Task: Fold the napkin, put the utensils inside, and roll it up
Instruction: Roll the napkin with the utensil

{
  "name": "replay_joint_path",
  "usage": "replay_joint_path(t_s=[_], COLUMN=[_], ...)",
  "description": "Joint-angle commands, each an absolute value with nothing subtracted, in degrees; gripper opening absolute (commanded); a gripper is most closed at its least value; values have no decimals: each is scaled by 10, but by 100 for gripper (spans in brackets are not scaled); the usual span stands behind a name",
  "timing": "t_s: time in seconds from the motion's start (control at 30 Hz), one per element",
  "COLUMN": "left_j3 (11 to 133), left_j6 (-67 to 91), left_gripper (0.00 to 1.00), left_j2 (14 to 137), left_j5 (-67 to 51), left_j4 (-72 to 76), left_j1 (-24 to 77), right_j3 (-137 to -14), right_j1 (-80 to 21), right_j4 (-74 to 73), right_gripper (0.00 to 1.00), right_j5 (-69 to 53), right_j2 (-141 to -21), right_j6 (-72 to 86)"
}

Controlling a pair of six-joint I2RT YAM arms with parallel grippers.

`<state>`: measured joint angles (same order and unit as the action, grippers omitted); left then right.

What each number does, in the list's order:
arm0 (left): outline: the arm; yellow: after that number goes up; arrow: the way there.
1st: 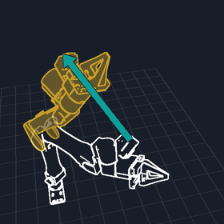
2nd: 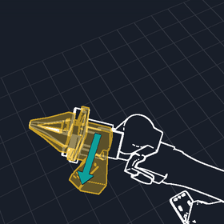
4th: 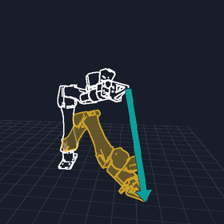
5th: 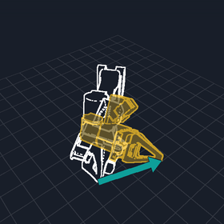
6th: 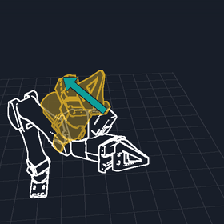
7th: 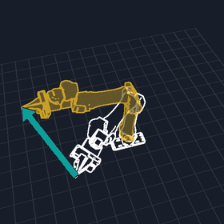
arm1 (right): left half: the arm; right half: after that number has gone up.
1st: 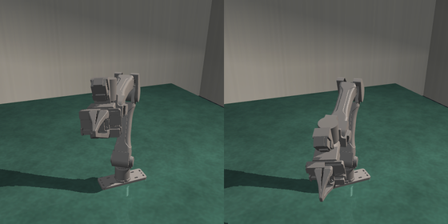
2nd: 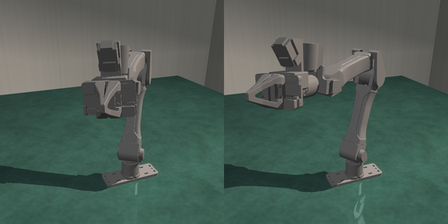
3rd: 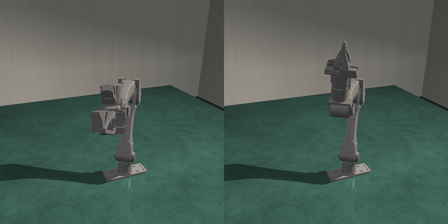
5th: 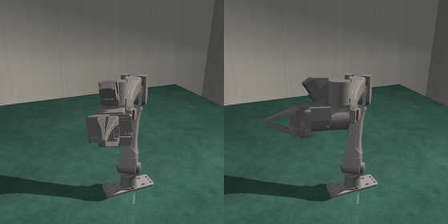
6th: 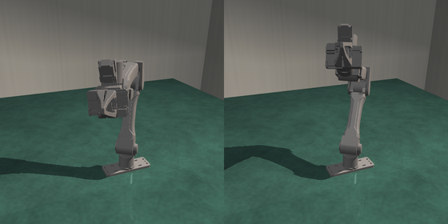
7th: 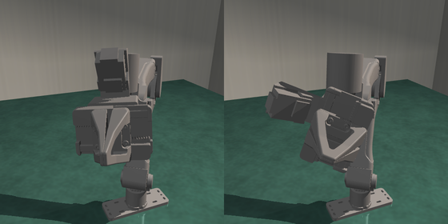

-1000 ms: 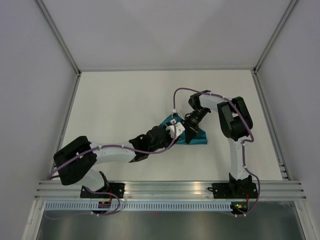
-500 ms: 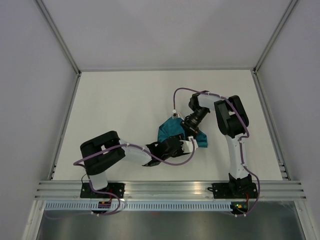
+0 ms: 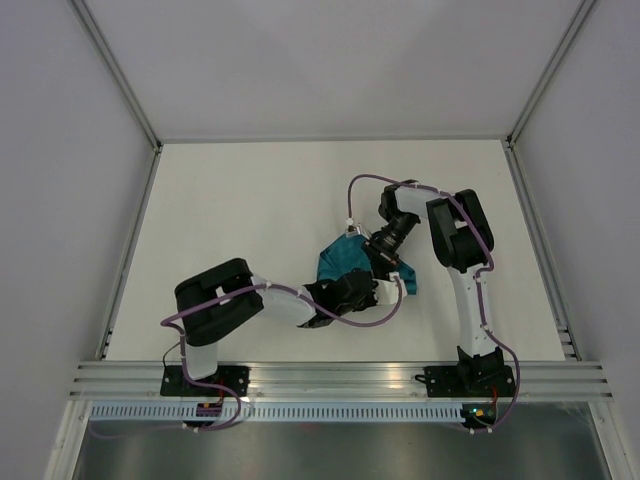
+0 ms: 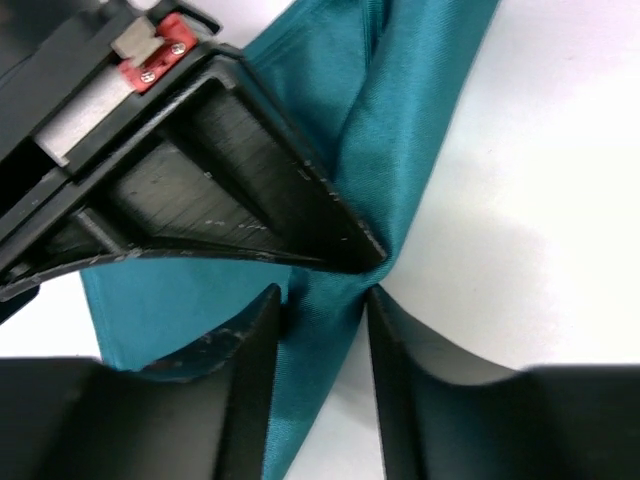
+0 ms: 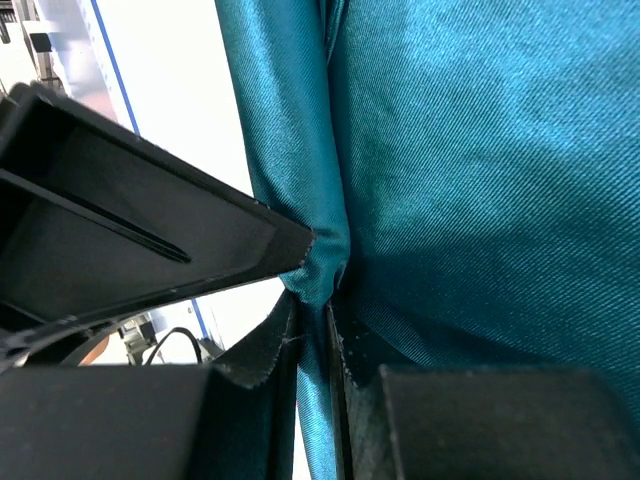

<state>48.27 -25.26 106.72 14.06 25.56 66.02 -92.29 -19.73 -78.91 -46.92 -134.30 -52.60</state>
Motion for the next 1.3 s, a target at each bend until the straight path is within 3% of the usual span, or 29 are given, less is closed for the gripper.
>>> replay_joint_path(t_s=[0.0, 0.1, 0.33, 0.53, 0.9, 1.03, 1.27], left_j3=[517, 528, 547, 562, 611, 660, 763], left_j6=[-229, -215, -189, -170, -132, -108, -81], left_gripper=[43, 33, 20, 17, 16, 16, 19], left_j2=[1108, 1118, 1128, 1134, 1163, 1185, 1266], left_j5=[95, 63, -39, -105, -227, -306, -474], left_j4=[165, 141, 78, 55, -11, -58, -176], left_j1=[657, 648, 617, 594, 535, 496, 427], right_j3=[-926, -927, -926, -926, -911, -811, -493], right_j1=[-194, -192, -182, -152, -26, -6, -46], right_j4=[-680, -680, -686, -686, -723, -641, -253], right_gripper=[19, 25, 55, 64, 67, 69, 75], right_j5=[-360, -364, -377, -418, -541, -535, -427], right_j2=[-1385, -1382, -1346, -1283, -1160, -1055, -827], right_j6=[-571, -569, -569, -555, -609, -603, -483])
